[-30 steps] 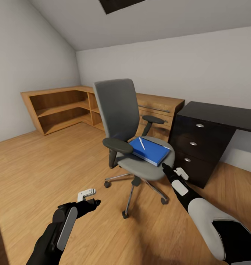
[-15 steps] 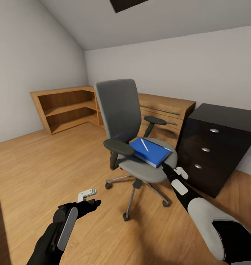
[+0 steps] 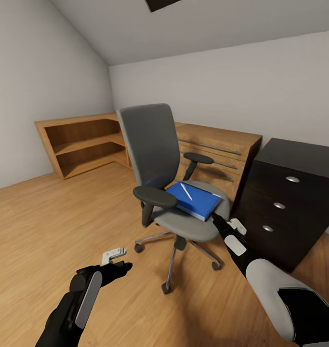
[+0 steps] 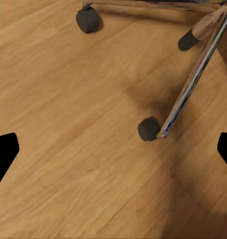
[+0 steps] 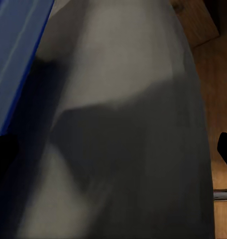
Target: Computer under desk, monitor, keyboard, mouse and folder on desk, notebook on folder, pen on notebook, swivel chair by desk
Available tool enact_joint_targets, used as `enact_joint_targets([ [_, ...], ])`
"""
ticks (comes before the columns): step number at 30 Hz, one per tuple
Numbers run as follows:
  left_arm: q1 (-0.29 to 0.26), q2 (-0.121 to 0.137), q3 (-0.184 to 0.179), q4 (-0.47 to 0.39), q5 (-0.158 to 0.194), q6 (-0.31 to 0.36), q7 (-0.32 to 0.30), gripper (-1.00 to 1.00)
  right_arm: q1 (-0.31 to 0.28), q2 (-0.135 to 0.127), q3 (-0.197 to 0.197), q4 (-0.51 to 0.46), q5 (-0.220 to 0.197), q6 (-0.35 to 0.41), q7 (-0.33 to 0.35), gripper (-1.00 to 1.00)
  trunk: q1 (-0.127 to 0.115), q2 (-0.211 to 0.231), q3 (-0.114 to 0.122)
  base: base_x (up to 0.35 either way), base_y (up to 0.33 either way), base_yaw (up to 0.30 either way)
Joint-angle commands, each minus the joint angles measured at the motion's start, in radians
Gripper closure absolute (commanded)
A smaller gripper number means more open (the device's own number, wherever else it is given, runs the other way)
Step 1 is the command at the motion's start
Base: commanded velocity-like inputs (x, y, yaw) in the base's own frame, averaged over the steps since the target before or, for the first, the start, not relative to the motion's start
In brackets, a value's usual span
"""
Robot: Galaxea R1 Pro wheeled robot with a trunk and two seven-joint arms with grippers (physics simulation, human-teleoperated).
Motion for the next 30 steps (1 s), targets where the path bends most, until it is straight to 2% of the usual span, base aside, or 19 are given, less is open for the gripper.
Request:
enact_joint_targets([
  [1, -0.001, -0.001, 0.001, -0.001, 0.011, 0.004, 0.008, -1.0, 0.0, 0.0, 0.002, 0.02, -0.013, -0.004, 0.001, -1.0, 0.0, 0.0, -0.001, 0.036, 0.0, 0.0],
  [17, -0.001, 0.002, 0.004, 0.003, 0.011, 0.005, 0.01, -1.0, 0.0, 0.002, 0.004, 0.02, -0.013, -0.004, 0.001, -1.0, 0.0, 0.0, 0.0, -0.067, 0.0, 0.01],
  [30, -0.001, 0.002, 0.005, 0.005, 0.009, 0.005, 0.01, -1.0, 0.0, 0.002, 0.005, 0.021, -0.012, -0.006, 0.001, -1.0, 0.0, 0.0, 0.011, -0.001, 0.0, 0.189],
])
